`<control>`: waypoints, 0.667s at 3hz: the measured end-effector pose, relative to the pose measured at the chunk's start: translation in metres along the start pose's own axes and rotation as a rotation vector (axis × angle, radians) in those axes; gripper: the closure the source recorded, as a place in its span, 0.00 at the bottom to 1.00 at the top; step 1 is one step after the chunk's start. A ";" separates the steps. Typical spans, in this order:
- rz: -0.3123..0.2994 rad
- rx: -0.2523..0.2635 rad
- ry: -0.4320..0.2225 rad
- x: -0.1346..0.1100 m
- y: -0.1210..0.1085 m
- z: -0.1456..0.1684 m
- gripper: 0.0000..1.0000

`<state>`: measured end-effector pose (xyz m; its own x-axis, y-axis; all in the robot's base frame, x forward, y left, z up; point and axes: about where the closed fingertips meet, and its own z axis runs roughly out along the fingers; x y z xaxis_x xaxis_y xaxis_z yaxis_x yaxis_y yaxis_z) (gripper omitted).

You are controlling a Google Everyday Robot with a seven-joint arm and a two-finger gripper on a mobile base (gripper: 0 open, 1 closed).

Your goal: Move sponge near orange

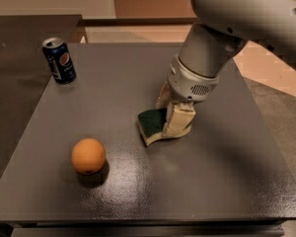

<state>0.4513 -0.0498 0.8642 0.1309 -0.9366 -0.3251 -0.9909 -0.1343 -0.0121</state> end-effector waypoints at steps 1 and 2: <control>-0.023 -0.032 -0.012 -0.015 0.011 0.016 1.00; -0.045 -0.047 -0.015 -0.027 0.020 0.028 1.00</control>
Offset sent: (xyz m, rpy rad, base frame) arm -0.0358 0.0481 -0.0286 0.0129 0.0457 0.0875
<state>0.4272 -0.0180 0.8462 0.1746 -0.9243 -0.3395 -0.9813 -0.1917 0.0171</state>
